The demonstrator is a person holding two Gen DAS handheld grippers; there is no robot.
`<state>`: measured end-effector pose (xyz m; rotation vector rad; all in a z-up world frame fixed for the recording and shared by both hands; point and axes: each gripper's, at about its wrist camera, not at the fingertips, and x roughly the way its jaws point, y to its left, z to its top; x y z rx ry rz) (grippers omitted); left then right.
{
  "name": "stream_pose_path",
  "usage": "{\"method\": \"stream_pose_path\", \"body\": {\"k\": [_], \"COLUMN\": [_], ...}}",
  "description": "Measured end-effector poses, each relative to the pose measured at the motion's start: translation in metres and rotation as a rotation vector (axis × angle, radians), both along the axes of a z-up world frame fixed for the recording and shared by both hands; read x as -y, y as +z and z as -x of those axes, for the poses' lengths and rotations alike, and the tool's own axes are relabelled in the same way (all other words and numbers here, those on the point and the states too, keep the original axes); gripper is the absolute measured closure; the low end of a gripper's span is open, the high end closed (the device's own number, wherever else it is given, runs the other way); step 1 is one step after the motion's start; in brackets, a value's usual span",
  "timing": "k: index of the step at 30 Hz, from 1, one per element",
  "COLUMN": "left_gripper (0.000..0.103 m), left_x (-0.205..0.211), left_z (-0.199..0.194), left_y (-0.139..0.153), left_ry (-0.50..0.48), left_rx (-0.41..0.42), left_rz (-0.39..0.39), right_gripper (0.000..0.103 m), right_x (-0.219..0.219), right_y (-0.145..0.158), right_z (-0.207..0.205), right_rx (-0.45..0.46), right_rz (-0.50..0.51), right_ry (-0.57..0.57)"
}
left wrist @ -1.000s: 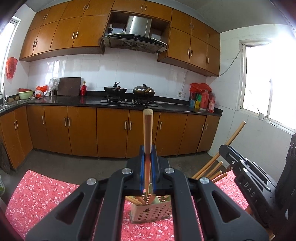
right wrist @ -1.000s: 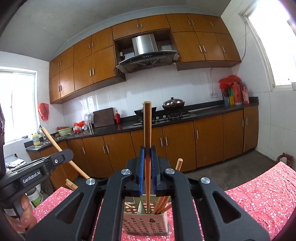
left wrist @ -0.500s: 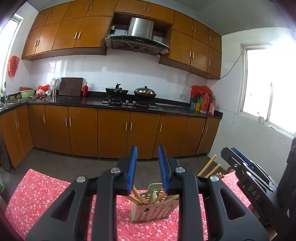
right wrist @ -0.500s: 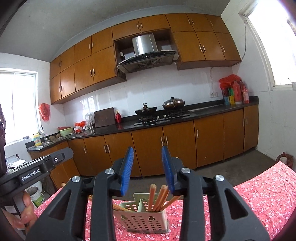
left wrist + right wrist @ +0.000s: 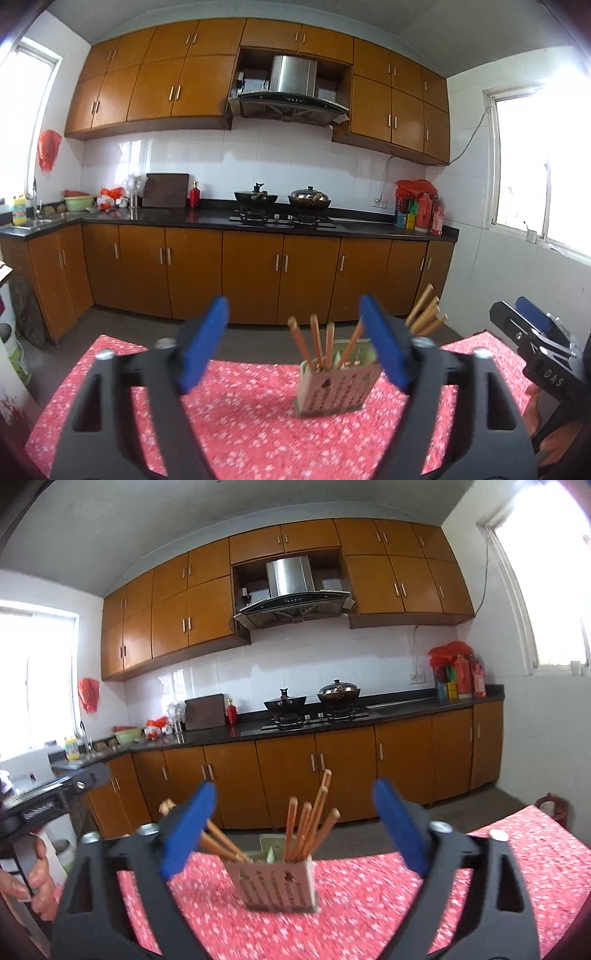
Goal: Organize utensils
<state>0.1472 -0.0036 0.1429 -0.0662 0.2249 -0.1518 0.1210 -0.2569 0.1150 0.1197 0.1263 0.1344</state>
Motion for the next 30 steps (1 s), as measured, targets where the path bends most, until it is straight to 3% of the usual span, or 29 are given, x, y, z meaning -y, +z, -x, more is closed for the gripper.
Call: {"method": "stream_pose_path", "body": {"k": [5, 11, 16, 30], "left_gripper": [0.004, 0.004, 0.004, 0.004], "left_x": [-0.006, -0.012, -0.009, -0.003], "left_z": [0.043, 0.075, 0.101, 0.124], "left_y": [-0.025, -0.054, -0.076, -0.118], "left_ry": [0.035, 0.094, 0.142, 0.128], "left_rx": [-0.001, -0.022, 0.009, -0.066], "left_rz": [-0.032, -0.046, -0.115, -0.130], "right_gripper": [0.002, 0.002, 0.002, 0.002], "right_x": [-0.012, -0.020, -0.024, -0.028], "right_y": [-0.017, -0.037, -0.055, -0.101], "right_z": [0.030, 0.056, 0.074, 0.101], "right_rx": [-0.003, -0.037, -0.066, -0.162], "right_rz": [0.093, 0.111, 0.134, 0.153], "right_ry": [-0.049, -0.080, -0.090, -0.096]}}
